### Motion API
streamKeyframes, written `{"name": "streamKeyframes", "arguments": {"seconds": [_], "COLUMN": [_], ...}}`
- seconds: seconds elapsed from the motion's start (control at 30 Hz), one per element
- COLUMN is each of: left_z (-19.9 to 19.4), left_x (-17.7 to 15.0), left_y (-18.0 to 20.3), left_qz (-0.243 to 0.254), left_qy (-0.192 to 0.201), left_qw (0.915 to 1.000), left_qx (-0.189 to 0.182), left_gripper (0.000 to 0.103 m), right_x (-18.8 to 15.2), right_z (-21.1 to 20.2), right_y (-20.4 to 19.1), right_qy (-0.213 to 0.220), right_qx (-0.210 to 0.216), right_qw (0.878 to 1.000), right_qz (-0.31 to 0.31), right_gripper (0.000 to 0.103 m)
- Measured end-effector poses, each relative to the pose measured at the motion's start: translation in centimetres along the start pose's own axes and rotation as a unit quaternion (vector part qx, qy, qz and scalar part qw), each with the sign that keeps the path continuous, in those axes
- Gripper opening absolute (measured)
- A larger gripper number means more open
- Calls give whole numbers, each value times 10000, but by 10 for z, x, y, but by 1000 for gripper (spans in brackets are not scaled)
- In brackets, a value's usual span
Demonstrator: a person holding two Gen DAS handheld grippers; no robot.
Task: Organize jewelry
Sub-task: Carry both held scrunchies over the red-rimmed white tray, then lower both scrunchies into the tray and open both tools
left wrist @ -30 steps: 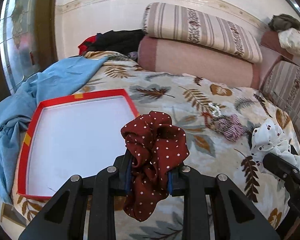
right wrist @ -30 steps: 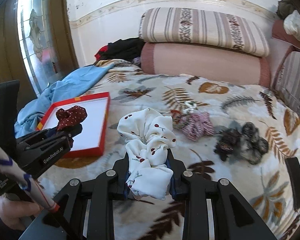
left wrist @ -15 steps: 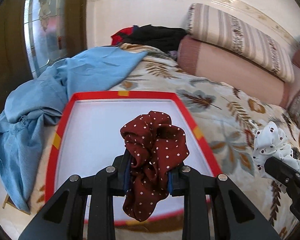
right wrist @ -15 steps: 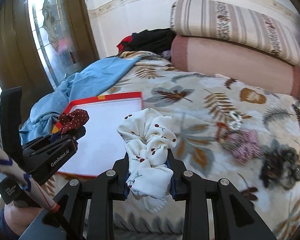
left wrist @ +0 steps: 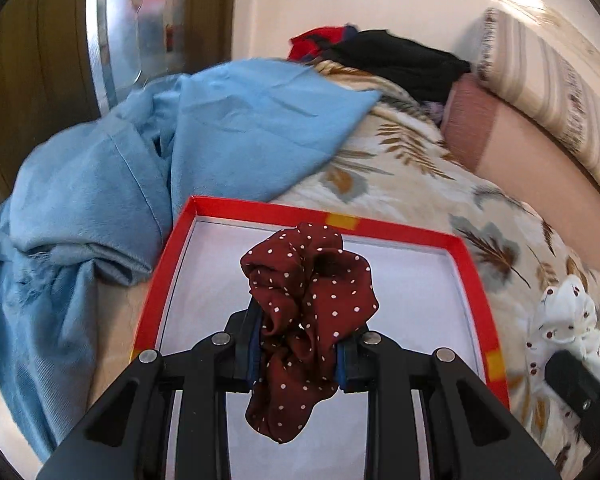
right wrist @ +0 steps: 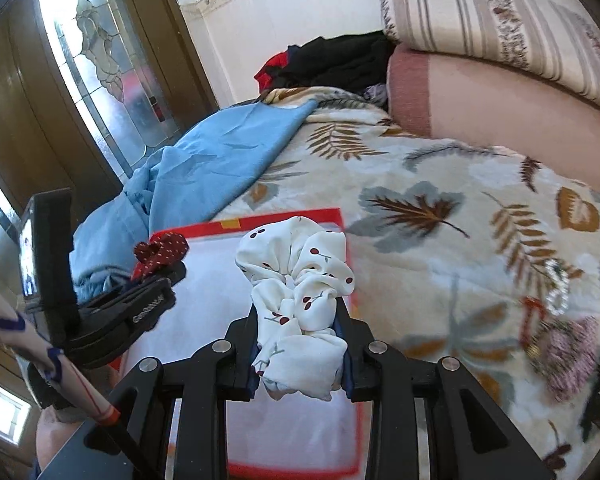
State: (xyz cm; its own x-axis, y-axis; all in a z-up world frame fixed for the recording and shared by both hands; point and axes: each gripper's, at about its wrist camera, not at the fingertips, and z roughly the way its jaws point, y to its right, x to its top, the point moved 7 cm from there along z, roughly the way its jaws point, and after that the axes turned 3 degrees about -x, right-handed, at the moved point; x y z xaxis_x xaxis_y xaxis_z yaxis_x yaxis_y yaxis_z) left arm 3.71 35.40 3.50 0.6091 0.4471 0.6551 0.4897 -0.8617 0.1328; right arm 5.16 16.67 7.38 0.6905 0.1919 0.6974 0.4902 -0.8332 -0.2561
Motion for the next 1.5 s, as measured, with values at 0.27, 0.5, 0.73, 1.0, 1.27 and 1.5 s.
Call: {"name": "streamKeyframes", "arguments": {"seconds": [0.27, 0.5, 0.73, 1.0, 1.27, 1.5], "left_z": [40, 45, 48, 47, 41, 32], "left_x": [-1, 1, 2, 4, 5, 7], "left_y": [-7, -4, -2, -4, -8, -10], "left_qz": [-28, 93, 151, 72, 59, 43], "left_qy": [-395, -351, -323, -288, -219, -141], "left_qw": [9991, 9987, 9985, 9986, 9987, 9988], "left_qx": [166, 347, 412, 436, 456, 476], "left_gripper": [25, 26, 30, 43, 50, 56], "right_x": [28, 28, 25, 22, 26, 31], "right_z": [73, 119, 132, 133, 120, 107], "right_y": [-15, -19, -12, -9, -13, -16], "right_qy": [-446, -755, -856, -915, -824, -724], "right_qx": [127, 118, 47, 31, 141, 182], "right_qw": [9989, 9970, 9961, 9955, 9962, 9969], "right_qz": [99, 146, 219, 226, 259, 248], "right_gripper": [34, 34, 36, 48, 57, 57]}}
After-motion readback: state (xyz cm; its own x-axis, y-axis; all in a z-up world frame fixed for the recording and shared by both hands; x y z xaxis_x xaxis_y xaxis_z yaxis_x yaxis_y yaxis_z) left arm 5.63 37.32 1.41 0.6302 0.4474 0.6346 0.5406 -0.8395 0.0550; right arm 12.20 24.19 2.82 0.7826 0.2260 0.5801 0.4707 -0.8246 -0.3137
